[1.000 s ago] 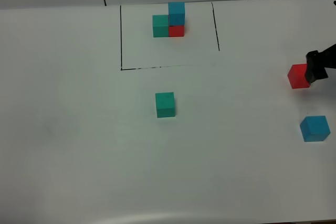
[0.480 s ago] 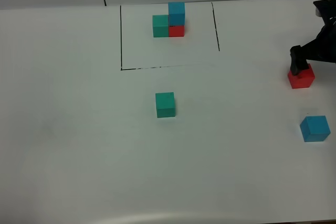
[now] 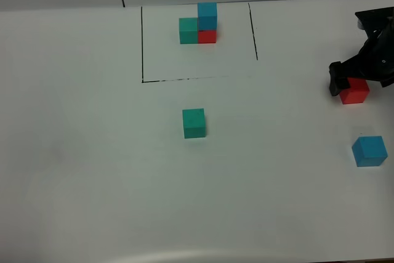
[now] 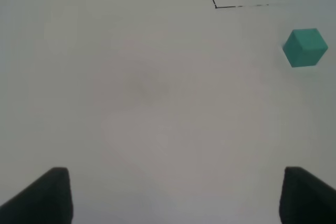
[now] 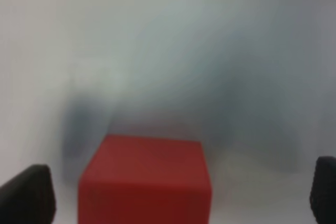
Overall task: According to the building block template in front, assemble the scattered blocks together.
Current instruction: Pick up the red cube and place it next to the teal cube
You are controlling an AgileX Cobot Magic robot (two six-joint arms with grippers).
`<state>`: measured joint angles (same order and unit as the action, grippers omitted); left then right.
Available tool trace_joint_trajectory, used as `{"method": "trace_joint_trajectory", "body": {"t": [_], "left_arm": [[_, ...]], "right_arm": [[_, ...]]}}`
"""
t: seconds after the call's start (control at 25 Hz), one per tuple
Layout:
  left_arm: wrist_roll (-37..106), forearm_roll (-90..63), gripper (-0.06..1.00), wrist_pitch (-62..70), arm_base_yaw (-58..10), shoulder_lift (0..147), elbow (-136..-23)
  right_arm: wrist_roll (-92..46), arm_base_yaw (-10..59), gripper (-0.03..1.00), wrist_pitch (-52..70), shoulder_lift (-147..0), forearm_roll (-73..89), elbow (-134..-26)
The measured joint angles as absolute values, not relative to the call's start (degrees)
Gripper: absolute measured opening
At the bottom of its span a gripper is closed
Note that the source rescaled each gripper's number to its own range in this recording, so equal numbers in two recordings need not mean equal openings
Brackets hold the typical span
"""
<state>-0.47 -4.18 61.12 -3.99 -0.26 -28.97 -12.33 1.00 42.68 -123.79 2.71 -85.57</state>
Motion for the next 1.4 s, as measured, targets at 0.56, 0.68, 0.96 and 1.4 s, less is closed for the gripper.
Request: {"method": "trace_joint_trajectory", "body": {"t": [0.56, 0.68, 0.96, 1.4], "left_arm": [[-0.5, -4.2, 0.74, 61.1, -4.0, -0.3, -29.0], [-0.5, -4.2, 0.74, 61.1, -4.0, -0.3, -29.0], [-0.5, -4.2, 0.74, 61.1, -4.0, -0.3, -29.0], [-0.5, -4.2, 0.74, 61.1, -4.0, -0.3, -29.0]], "right_arm": [[-11.9, 3.9, 0.02, 47.5, -124.3, -4.7, -85.7], [-15.3, 7.3, 0.02, 50.4, -123.5, -8.7, -85.7], [-40.3, 23.6, 0.02, 55.1, -121.8, -9.2, -85.8], [-61.6, 31.1, 0.02, 57.2, -124.0, 3.7, -91.5]]}}
